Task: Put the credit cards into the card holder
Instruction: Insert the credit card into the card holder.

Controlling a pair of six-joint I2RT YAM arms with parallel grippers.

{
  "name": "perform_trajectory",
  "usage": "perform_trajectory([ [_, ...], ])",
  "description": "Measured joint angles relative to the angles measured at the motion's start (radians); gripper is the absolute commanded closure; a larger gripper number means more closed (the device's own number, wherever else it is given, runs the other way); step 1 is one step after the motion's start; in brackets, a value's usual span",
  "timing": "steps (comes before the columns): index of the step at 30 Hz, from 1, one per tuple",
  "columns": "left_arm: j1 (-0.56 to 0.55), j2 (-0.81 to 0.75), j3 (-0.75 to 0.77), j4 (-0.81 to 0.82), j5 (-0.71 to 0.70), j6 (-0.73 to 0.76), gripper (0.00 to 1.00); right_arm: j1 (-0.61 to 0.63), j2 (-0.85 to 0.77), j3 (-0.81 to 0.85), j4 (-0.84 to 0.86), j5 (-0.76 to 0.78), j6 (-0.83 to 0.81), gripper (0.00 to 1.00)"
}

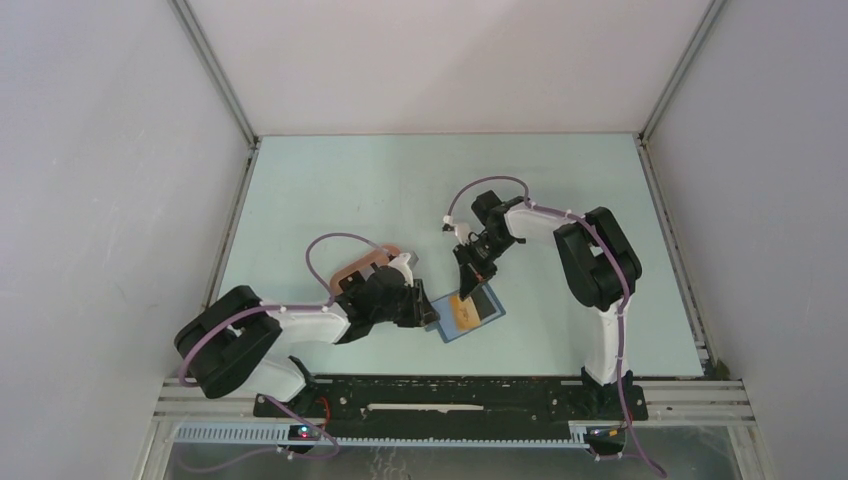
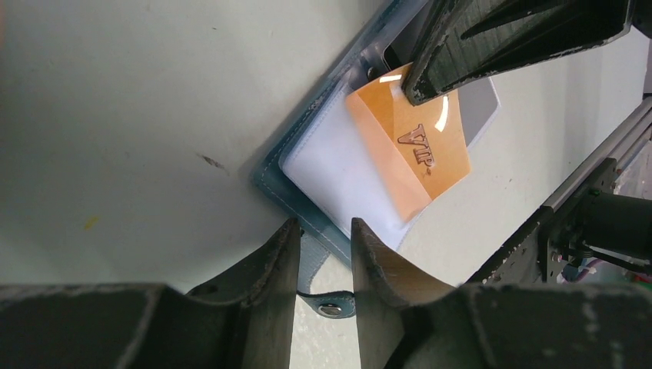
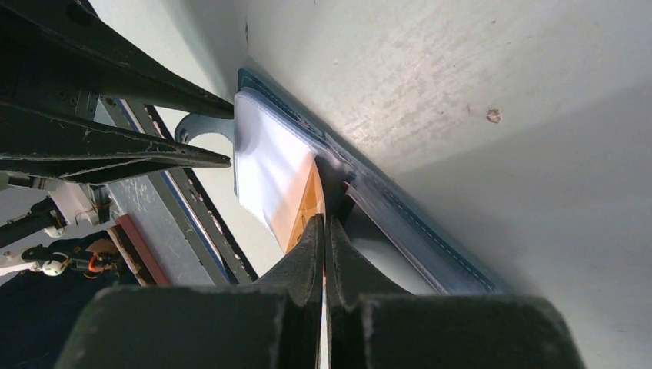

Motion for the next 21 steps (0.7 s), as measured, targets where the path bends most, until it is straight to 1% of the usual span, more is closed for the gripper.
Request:
perform_trajectory([
  [8, 0.000, 0.010, 0.000, 0.016, 0.000, 0.000, 0.65, 0.009, 0.000, 0.000, -0.001, -0.013, 0.015, 1.00],
  [15, 0.000, 0.013, 0.000, 0.023, 0.000, 0.000, 0.65, 0.010, 0.006, 0.006, -0.006, -0.016, 0.018, 0.82],
  [21, 0.000, 0.013, 0.000, 0.024, 0.000, 0.000, 0.65, 0.020, 0.006, 0.008, -0.004, 0.001, 0.013, 0.76],
])
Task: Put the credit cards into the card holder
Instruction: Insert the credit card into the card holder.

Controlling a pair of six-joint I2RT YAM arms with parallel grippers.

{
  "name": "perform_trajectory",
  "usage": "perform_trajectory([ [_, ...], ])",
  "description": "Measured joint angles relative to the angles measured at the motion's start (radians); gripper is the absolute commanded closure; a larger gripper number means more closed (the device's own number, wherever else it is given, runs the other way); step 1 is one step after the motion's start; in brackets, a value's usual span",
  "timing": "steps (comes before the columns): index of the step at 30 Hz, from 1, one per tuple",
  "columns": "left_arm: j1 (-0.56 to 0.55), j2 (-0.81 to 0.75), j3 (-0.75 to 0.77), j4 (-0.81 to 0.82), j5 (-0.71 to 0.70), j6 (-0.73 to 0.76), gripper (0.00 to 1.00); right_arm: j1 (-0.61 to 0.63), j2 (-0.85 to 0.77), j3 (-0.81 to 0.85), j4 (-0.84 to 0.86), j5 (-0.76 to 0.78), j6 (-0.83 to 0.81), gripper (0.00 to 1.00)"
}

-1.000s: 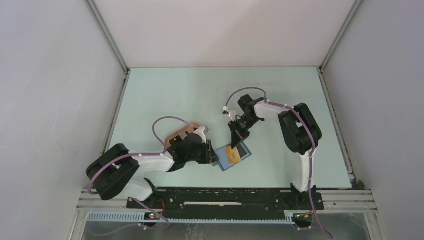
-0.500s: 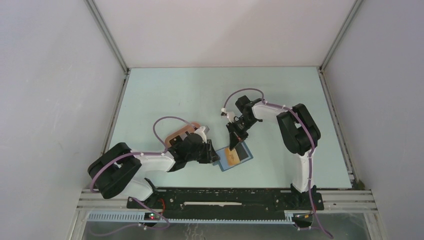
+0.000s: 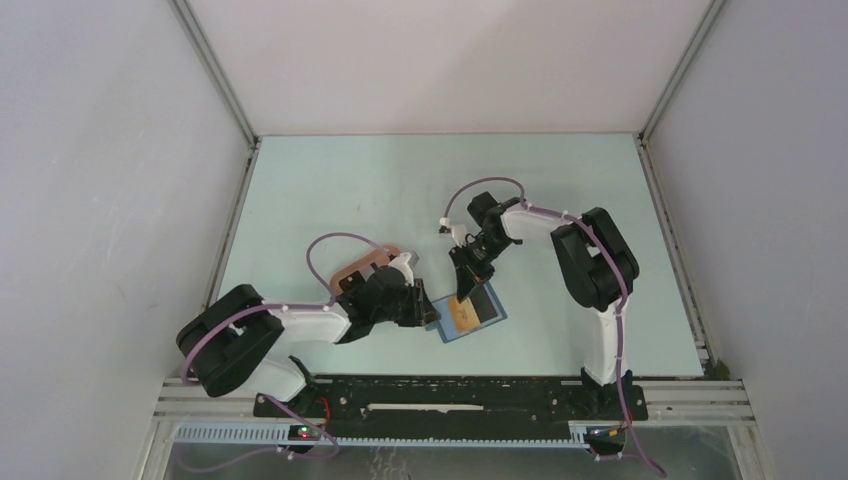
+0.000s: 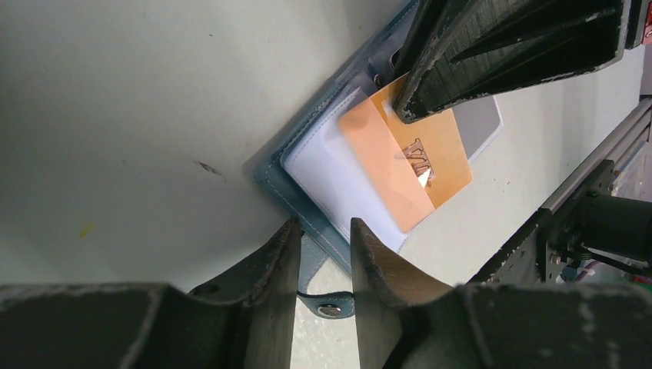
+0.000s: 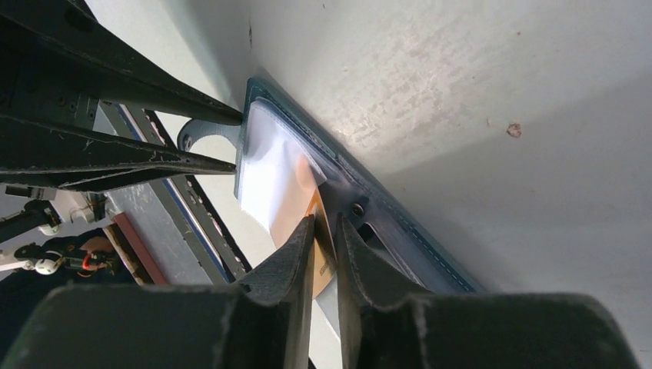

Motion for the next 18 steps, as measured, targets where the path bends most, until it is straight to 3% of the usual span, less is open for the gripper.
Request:
perform_trajectory([
  [9, -0.001, -0.044, 0.000, -0.055, -0.019, 0.001, 0.64, 0.026, -0.002, 0.003, 0.007, 0.032, -0.007, 0.70],
  [18, -0.002, -0.284, -0.010, -0.146, -0.072, 0.020, 0.61, 0.026, -0.002, 0.003, 0.006, 0.031, -0.007, 0.70],
])
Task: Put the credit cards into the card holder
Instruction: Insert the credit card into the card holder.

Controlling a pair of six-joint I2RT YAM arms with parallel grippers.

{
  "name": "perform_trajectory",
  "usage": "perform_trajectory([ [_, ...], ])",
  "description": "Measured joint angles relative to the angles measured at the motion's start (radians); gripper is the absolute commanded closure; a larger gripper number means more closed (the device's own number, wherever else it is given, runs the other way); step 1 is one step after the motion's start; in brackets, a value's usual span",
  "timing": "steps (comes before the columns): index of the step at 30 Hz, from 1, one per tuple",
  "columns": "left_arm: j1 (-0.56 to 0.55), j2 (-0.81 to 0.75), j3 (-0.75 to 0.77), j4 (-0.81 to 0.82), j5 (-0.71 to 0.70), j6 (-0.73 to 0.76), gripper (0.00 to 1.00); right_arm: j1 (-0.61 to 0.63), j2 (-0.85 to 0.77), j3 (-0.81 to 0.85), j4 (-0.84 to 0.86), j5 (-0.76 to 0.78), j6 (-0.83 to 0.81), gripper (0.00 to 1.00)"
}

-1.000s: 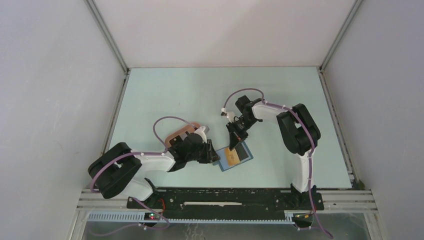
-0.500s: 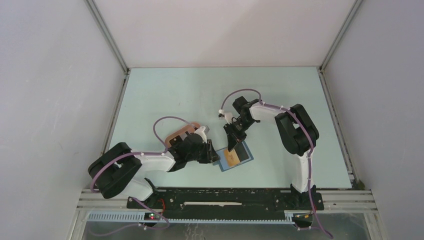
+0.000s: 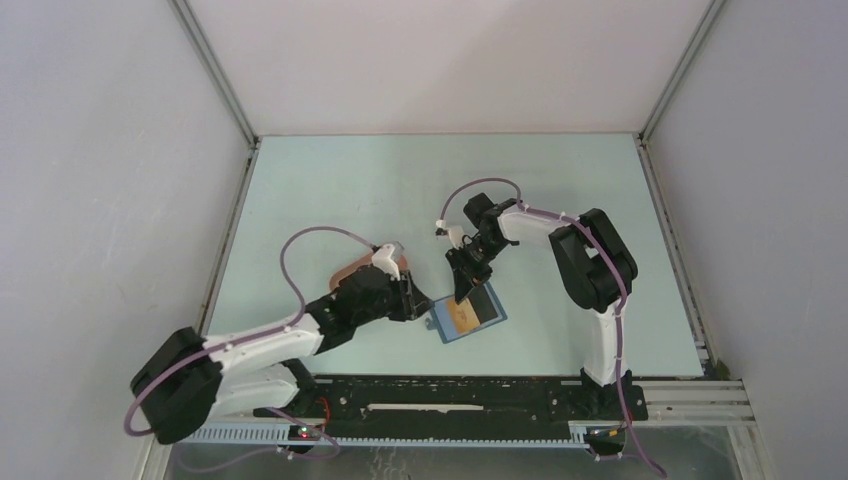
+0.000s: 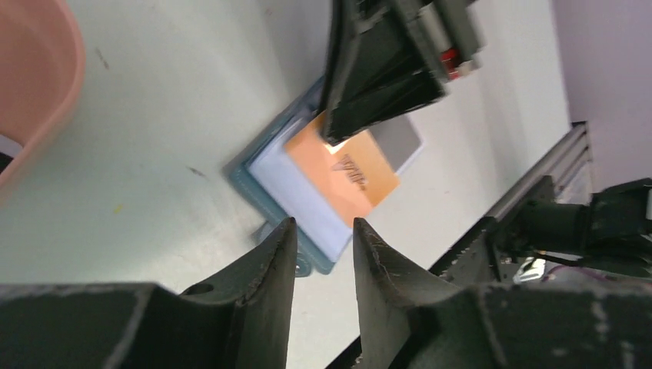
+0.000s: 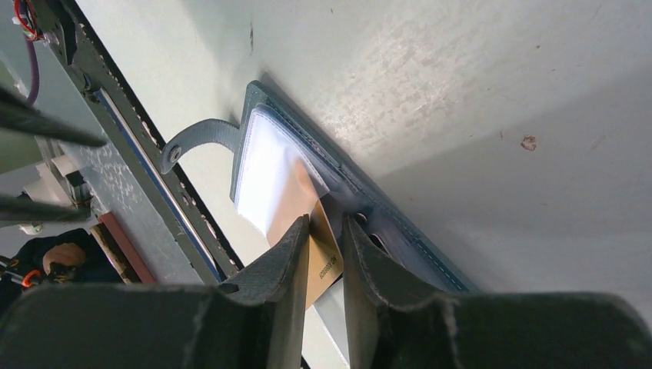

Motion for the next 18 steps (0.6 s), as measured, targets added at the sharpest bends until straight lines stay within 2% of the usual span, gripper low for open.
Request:
perform_trajectory([
  [4, -0.027, -0.135, -0.005, -0.009, -0.018, 0.026, 0.61, 0.000, 0.000, 0.000, 0.000, -0.002, 0.000, 0.70],
  [8, -0.109, -0.209, -0.005, 0.046, -0.037, 0.068, 0.57, 0.000, 0.000, 0.000, 0.000, -0.003, 0.000, 0.70],
  [10, -0.168, -0.216, -0.005, 0.093, -0.064, 0.099, 0.48, 0.000, 0.000, 0.000, 0.000, -0.003, 0.000, 0.71],
  [12, -0.214, -0.206, -0.005, 0.142, -0.084, 0.124, 0.26, -0.001, 0.000, 0.000, 0.000, -0.003, 0.000, 0.71],
  [14, -0.232, -0.179, -0.009, 0.204, -0.104, 0.135, 0.08, -0.001, 0.000, 0.000, 0.000, -0.003, 0.000, 0.71],
  [16, -0.234, -0.146, -0.041, 0.304, -0.142, 0.116, 0.01, -0.001, 0.000, 0.000, 0.000, -0.003, 0.000, 0.71],
  [18, -0.234, -0.126, -0.090, 0.379, -0.177, 0.086, 0.01, -0.001, 0.000, 0.000, 0.000, -0.002, 0.000, 0.71],
])
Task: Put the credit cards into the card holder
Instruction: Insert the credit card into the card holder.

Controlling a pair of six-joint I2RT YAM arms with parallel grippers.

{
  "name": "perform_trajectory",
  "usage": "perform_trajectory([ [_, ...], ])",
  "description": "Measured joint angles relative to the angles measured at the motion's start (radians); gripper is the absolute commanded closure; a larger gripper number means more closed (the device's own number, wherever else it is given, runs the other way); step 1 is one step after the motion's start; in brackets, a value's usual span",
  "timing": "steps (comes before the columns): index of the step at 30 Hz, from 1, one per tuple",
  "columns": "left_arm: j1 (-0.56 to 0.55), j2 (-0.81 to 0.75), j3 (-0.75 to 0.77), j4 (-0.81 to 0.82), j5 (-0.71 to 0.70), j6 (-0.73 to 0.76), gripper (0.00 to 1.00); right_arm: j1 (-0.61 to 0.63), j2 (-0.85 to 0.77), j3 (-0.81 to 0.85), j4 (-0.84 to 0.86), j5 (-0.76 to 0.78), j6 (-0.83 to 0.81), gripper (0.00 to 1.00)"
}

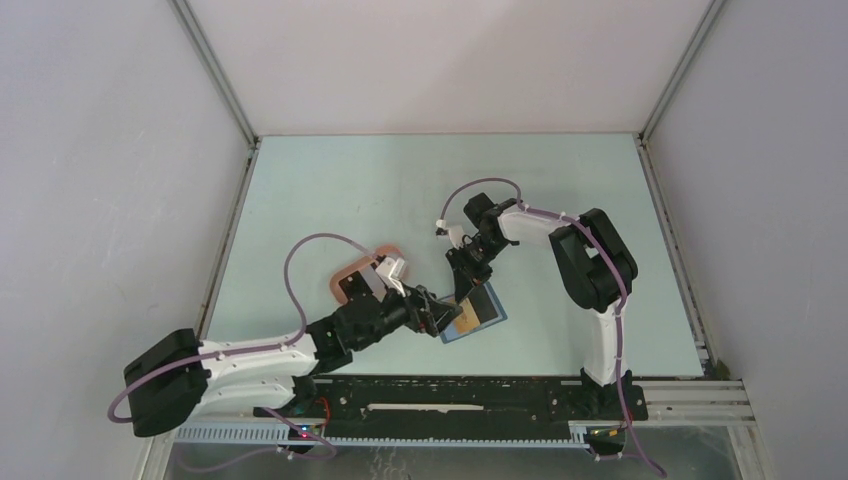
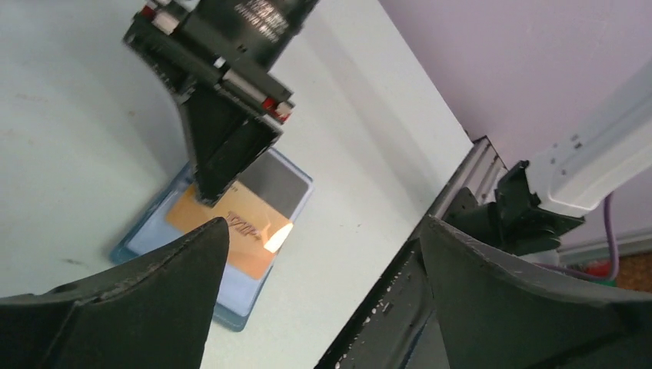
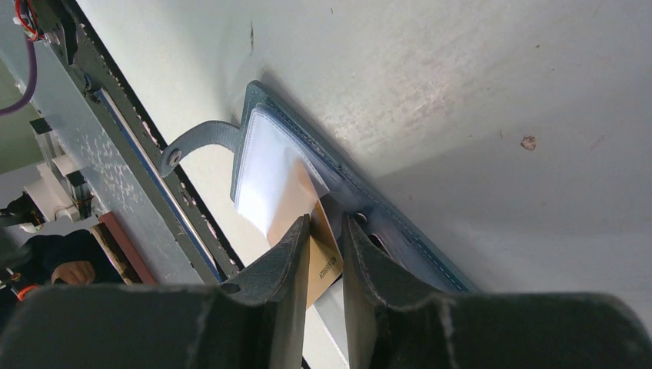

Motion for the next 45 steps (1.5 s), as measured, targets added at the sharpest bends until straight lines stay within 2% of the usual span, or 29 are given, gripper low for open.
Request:
perform_trajectory([
  [2, 0.001, 0.013, -0.031, 0.031, -0.021, -0.024, 0.04, 0.000, 0.000, 0.000, 0.000, 0.000, 0.000, 0.72],
  [5, 0.001, 0.040, -0.031, 0.058, -0.031, -0.063, 0.24, 0.000, 0.000, 0.000, 0.000, 0.000, 0.000, 0.72],
  [7, 0.001, 0.067, -0.023, 0.060, -0.030, -0.089, 0.33, 0.000, 0.000, 0.000, 0.000, 0.000, 0.000, 0.72],
  [11, 0.001, 0.191, 0.075, -0.001, -0.018, -0.140, 0.41, 0.000, 0.000, 0.000, 0.000, 0.000, 0.000, 0.72],
  [18, -0.010, 0.437, 0.346, -0.163, 0.008, -0.219, 0.41, 0.000, 0.000, 0.000, 0.000, 0.000, 0.000, 0.73],
  [25, -0.038, 0.569, 0.536, -0.431, -0.029, -0.272, 0.39, 0.000, 0.000, 0.000, 0.000, 0.000, 0.000, 0.73],
  [33, -0.063, 0.658, 0.653, -0.607, -0.073, -0.293, 0.39, 0.000, 0.000, 0.000, 0.000, 0.000, 0.000, 0.73],
  [45, -0.076, 0.742, 0.742, -0.695, -0.098, -0.298, 0.38, 0.000, 0.000, 0.000, 0.000, 0.000, 0.000, 0.73],
])
